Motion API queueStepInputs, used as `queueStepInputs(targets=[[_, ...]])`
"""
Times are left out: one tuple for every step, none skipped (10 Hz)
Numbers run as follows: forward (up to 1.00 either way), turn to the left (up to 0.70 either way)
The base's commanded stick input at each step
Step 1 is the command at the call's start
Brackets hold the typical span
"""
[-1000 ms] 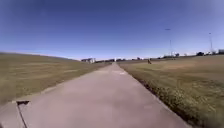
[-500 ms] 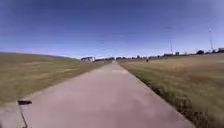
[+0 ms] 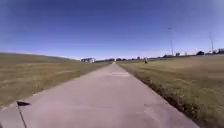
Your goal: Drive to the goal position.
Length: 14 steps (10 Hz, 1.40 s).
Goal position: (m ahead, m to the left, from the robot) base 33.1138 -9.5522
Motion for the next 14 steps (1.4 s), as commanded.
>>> queueStepInputs(targets=[[1.0,0.0],[1.0,0.0],[1.0,0.0],[1.0,0.0],[1.0,0.0],[1.0,0.0],[1.0,0.0],[1.0,0.0],[1.0,0.0],[1.0,0.0],[1.0,0.0],[1.0,0.0],[1.0,0.0],[1.0,0.0]])
